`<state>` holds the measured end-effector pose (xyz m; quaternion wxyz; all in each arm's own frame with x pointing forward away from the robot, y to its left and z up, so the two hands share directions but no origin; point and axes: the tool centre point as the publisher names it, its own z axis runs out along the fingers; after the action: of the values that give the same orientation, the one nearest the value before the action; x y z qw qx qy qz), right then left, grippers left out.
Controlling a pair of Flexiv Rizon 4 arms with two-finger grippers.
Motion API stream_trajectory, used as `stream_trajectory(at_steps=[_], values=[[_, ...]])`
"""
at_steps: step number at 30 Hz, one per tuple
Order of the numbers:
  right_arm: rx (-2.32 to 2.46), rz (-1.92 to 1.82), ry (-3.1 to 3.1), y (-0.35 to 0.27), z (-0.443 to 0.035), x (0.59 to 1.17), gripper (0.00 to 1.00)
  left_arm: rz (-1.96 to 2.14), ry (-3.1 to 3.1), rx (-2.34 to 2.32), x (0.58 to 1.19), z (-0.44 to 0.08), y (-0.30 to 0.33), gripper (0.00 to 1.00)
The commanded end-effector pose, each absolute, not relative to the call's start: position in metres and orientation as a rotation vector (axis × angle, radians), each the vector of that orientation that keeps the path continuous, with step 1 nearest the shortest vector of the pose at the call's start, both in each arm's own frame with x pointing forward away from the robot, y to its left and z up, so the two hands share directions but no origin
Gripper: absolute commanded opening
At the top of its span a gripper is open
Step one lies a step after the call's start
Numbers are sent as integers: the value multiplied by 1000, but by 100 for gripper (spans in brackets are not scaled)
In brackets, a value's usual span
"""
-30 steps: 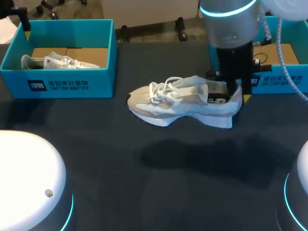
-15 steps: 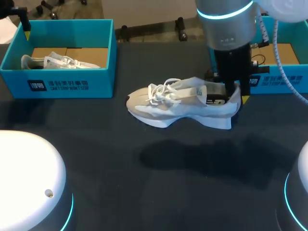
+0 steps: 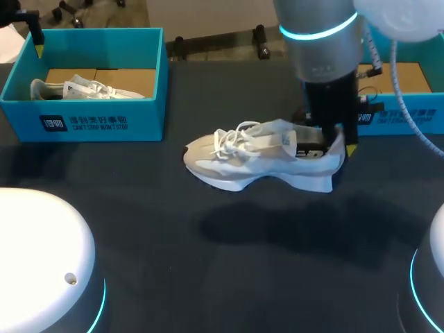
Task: Take the shoe out of the shoebox, open the shoe tongue, remove and reinsert the insole, then place the shoe into the shoebox
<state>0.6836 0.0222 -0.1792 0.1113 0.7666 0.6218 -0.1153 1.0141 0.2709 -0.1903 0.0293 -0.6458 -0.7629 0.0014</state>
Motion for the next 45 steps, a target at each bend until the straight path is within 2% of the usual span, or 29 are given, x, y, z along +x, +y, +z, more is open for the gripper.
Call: stream_trajectory(at_steps=[1, 25, 45], values=[[2250, -382, 1840, 36, -202, 692, 0, -2, -2355, -1992, 1012, -190, 271, 100], [2135, -486, 1772, 71, -302, 700, 0, -2, -2355, -1992, 1012, -190, 271, 100], [2097, -419, 1815, 71, -347, 703, 0, -2, -2355, -1992, 1012, -190, 271, 100]])
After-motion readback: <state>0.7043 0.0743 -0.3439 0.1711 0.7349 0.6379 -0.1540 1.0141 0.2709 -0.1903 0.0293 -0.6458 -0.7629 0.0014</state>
